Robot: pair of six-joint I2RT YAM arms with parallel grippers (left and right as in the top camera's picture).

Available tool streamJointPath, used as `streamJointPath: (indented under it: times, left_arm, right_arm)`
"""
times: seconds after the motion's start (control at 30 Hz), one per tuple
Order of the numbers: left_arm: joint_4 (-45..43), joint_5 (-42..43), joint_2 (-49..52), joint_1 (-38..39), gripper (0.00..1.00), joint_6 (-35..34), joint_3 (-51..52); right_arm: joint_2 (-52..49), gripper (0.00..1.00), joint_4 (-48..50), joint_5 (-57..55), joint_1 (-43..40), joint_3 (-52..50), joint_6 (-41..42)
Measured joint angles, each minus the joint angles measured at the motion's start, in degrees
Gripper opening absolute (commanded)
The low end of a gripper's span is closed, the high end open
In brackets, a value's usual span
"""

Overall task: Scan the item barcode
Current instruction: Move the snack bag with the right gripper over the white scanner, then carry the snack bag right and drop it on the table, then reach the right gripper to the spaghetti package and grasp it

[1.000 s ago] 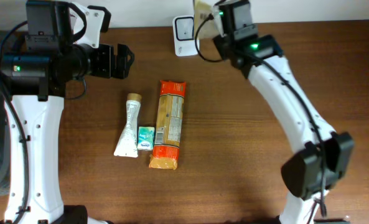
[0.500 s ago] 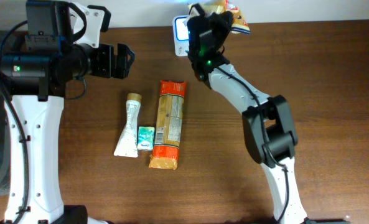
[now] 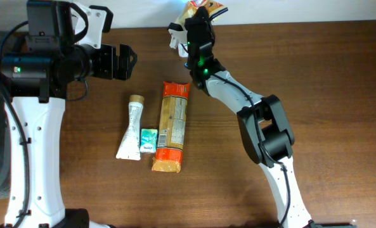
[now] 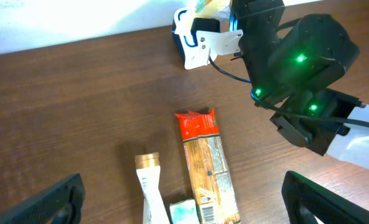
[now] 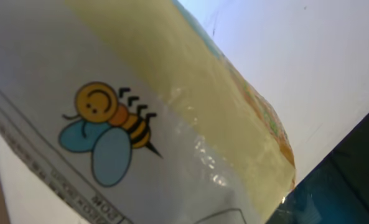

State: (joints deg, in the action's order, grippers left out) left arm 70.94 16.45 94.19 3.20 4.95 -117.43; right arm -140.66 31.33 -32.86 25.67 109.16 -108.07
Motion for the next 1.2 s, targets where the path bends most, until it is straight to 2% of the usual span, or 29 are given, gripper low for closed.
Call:
streamJointPath:
  times: [0.33, 0.4, 0.47, 0.53, 0.57, 0.6, 0.63, 0.67, 0.7, 0.73, 0.77, 0.8, 0.83, 0.9, 0.93, 1.03, 1.1, 1.13, 1.17, 1.2]
  left_arm:
    - [0.0, 0.0, 0.0, 0.0, 0.99, 0.0, 0.0]
    - [0.0, 0.0, 0.0, 0.0, 0.99, 0.0, 0.0]
    - [0.0, 0.0, 0.0, 0.0, 0.99, 0.0, 0.0]
    - [-0.1, 0.0, 0.0, 0.0, 0.99, 0.0, 0.0]
    - [0.0, 0.0, 0.0, 0.0, 0.99, 0.0, 0.0]
    - [-0.1, 0.0, 0.0, 0.0, 0.99, 0.0, 0.0]
    - [0.1, 0.0, 0.0, 0.0, 0.99, 0.0, 0.0]
    - [-0.1, 0.0, 0.0, 0.0, 0.99, 0.0, 0.0]
    - [-0.3, 0.0, 0.0, 0.0, 0.99, 0.0, 0.0]
    - [0.1, 0.0, 0.0, 0.0, 0.99, 0.0, 0.0]
    - [0.0, 0.0, 0.0, 0.0, 0.99, 0.0, 0.0]
    - [-0.1, 0.0, 0.0, 0.0, 0.99, 0.0, 0.0]
    - [0.0, 0.0, 0.0, 0.0, 0.99, 0.0, 0.0]
    - [0.0, 0.0, 0.0, 0.0, 0.99, 0.0, 0.0]
    - [0.0, 0.0, 0.0, 0.0, 0.99, 0.0, 0.0]
    - [0.1, 0.0, 0.0, 0.0, 0.99, 0.0, 0.0]
    - [0.0, 0.0, 0.0, 0.0, 0.99, 0.0, 0.0]
    - [0.0, 0.0, 0.0, 0.0, 0.99, 0.0, 0.0]
    - [0.0, 0.0, 0.0, 0.0, 0.99, 0.0, 0.0]
    - [0.0, 0.0, 0.0, 0.0, 0.99, 0.0, 0.0]
  right_arm:
    - [0.0, 0.04, 3.7, 8.9, -2.8, 0.0, -4.6]
    - [0.3, 0.04, 0.4, 9.0, -2.8, 0.0, -4.5]
    - [2.2, 0.04, -7.7, 8.8, -2.8, -0.1, 0.5]
    - [8.5, 0.04, -19.4, 7.7, -2.8, -0.3, 12.3]
    - [12.4, 0.04, -28.1, 7.6, -3.0, -0.1, 18.0]
    - [19.5, 0.04, -41.6, 7.0, -3.1, -0.1, 28.0]
    - [23.2, 0.04, -50.2, 7.3, -3.2, 0.5, 35.2]
    - [29.6, 0.04, -64.6, 9.0, -3.5, 0.9, 48.3]
    - [33.9, 0.04, -74.8, 12.0, -4.0, 1.3, 62.0]
    - [35.6, 0.04, -82.1, 15.5, -4.7, 2.3, 72.6]
    - [36.7, 0.04, -93.9, 21.2, -6.6, 2.0, 82.3]
    - [36.0, 0.04, -103.4, 29.8, -10.5, 1.1, 90.0]
    - [34.6, 0.04, -107.5, 37.6, -15.2, 0.3, 94.9]
    - [34.2, 0.04, -109.5, 43.9, -21.2, -1.8, 99.3]
    - [34.2, 0.04, -109.6, 46.3, -27.3, -4.5, 102.1]
    - [33.6, 0.06, -101.6, 48.2, -44.2, -18.0, 108.0]
    - [33.5, 0.61, -96.2, 48.6, -51.0, -26.1, 109.4]
    - [33.5, 0.82, -95.5, 48.7, -54.3, -28.8, 109.8]
    - [33.5, 0.99, -96.1, 49.1, -58.2, -29.2, 110.2]
    - [33.5, 0.99, -96.9, 49.1, -59.0, -29.2, 110.2]
